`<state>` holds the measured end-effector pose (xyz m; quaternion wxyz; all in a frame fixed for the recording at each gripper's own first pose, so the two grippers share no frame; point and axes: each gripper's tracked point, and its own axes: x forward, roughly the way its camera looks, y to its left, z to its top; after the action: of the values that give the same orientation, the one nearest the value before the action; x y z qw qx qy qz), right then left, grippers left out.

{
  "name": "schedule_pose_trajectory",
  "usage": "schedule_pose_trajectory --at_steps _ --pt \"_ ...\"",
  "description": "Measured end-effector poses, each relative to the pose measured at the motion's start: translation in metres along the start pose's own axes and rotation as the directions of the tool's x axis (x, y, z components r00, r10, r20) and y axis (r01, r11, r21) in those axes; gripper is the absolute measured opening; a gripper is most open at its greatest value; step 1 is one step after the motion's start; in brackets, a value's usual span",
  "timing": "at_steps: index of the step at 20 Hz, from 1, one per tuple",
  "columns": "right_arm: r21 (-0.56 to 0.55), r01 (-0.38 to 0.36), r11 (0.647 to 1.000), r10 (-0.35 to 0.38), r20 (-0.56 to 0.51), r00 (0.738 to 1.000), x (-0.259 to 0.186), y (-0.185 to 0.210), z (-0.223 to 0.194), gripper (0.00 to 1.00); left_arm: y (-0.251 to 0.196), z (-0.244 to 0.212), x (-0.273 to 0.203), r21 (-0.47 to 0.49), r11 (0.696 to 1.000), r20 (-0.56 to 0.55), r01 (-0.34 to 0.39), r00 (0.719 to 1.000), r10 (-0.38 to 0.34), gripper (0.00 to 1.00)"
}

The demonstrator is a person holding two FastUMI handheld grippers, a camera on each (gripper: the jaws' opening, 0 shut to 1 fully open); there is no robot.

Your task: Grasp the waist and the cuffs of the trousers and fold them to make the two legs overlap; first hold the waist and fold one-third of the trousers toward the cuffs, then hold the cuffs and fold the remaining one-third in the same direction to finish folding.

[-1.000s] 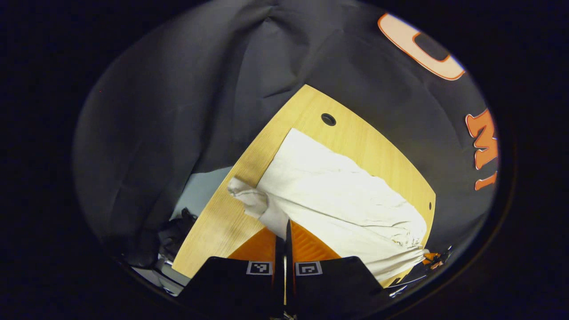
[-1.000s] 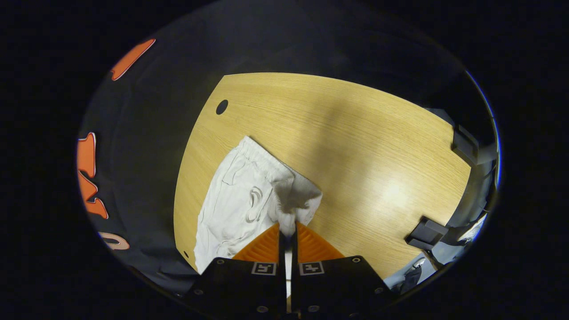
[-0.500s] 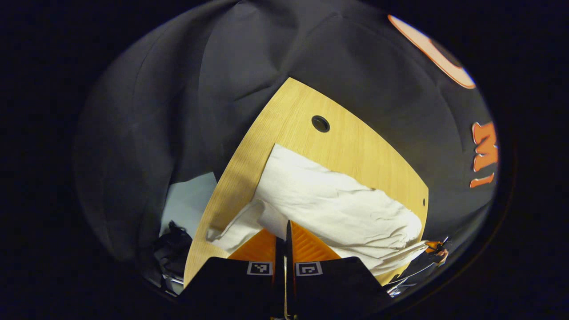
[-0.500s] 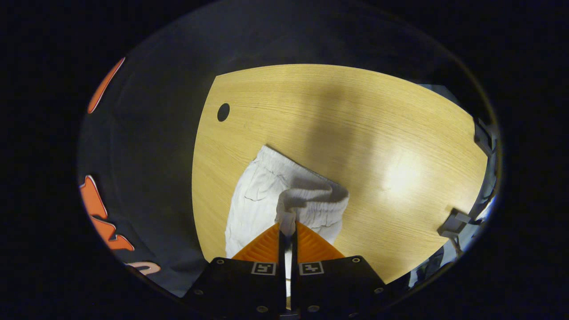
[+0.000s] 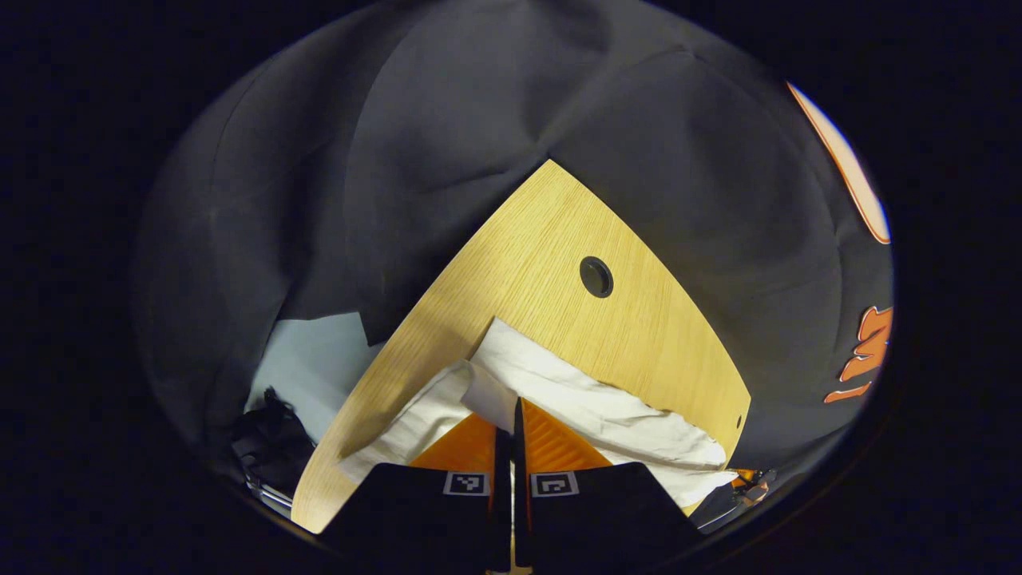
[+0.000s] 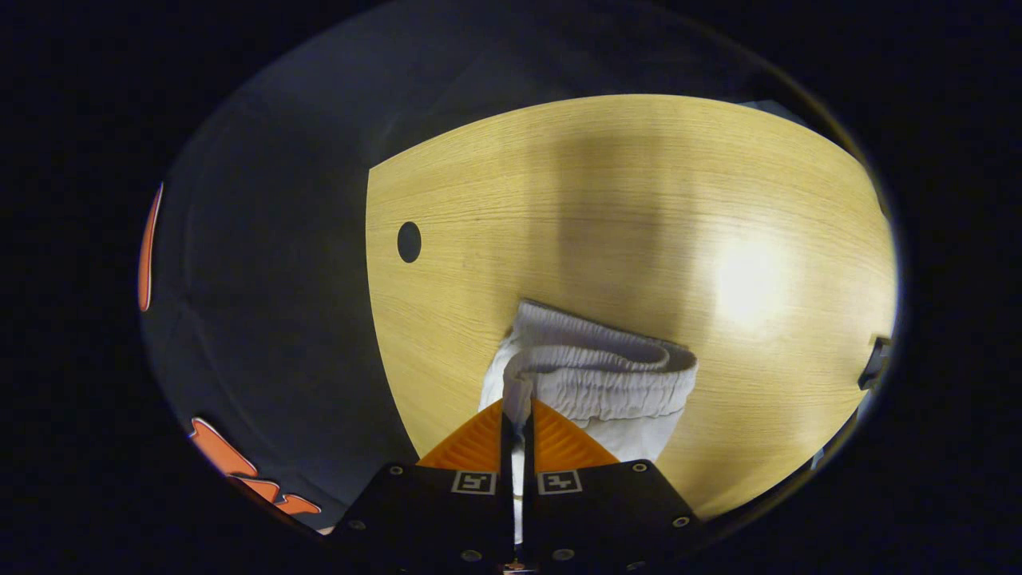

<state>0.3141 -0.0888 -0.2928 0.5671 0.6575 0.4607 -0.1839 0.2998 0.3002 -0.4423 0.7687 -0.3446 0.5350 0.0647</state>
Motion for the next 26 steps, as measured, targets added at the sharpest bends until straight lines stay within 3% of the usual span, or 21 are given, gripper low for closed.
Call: schedule_pose_trajectory --at_steps 7,10,14,15,16,17,18,19,20,22,23,24,25,26 --pt "0.095 -0.121 0.988 0.121 0.003 0.993 0.010 0.024 0.007 0.05 -0.015 0.026 0.012 -0.064 0.998 0.088 0.030 0.996 -0.024 0.07" --pt "0.143 -0.187 0.972 0.178 0.070 0.981 0.019 0.037 0.013 0.05 -0.012 0.035 0.019 -0.107 0.994 0.121 0.014 0.993 -0.001 0.10" --pt "0.089 -0.260 0.961 0.253 0.090 0.963 0.022 0.046 0.008 0.12 -0.013 0.036 0.013 -0.118 0.993 0.144 0.009 0.990 0.008 0.36" --pt "0.069 -0.269 0.961 0.261 0.102 0.960 0.020 0.048 0.010 0.21 -0.016 0.037 0.020 -0.111 0.994 0.157 0.009 0.987 0.009 0.63" --pt "0.052 -0.283 0.958 0.276 0.112 0.955 0.014 0.052 0.012 0.17 -0.020 0.039 0.016 -0.101 0.995 0.167 0.012 0.986 0.005 0.69" --pt "0.032 -0.288 0.957 0.283 0.122 0.951 0.009 0.053 0.015 0.35 -0.026 0.038 0.012 -0.086 0.996 0.172 0.017 0.985 -0.002 0.82" --pt "0.008 -0.278 0.960 0.275 0.132 0.952 0.008 0.052 0.018 0.39 -0.032 0.037 0.009 -0.069 0.997 0.174 0.026 0.985 -0.014 0.78" --pt "-0.020 -0.262 0.965 0.262 0.138 0.955 0.005 0.049 0.021 0.34 -0.038 0.036 0.004 -0.055 0.998 0.176 0.038 0.984 -0.027 0.89" --pt "-0.050 -0.247 0.968 0.252 0.145 0.957 -0.002 0.044 0.022 0.47 -0.045 0.032 0.001 -0.039 0.998 0.174 0.042 0.984 -0.035 1.00" --pt "-0.113 -0.197 0.974 0.214 0.161 0.964 -0.015 0.027 0.025 0.57 -0.058 0.023 -0.006 0.013 0.999 0.163 0.040 0.986 -0.042 0.99" --pt "-0.143 -0.176 0.974 0.199 0.169 0.965 -0.021 0.020 0.027 0.73 -0.064 0.016 -0.010 0.039 0.998 0.153 0.040 0.987 -0.046 1.00" --pt "-0.169 -0.146 0.975 0.175 0.174 0.969 -0.024 0.011 0.029 0.65 -0.070 0.011 -0.013 0.066 0.997 0.142 0.040 0.989 -0.049 1.00" --pt "-0.193 -0.122 0.974 0.156 0.174 0.972 -0.026 0.003 0.029 0.80 -0.077 0.005 -0.015 0.093 0.995 0.131 0.035 0.990 -0.047 1.00" --pt "-0.214 -0.097 0.972 0.136 0.176 0.975 -0.029 -0.006 0.030 0.71 -0.082 0.000 -0.017 0.118 0.992 0.123 0.034 0.991 -0.048 1.00"
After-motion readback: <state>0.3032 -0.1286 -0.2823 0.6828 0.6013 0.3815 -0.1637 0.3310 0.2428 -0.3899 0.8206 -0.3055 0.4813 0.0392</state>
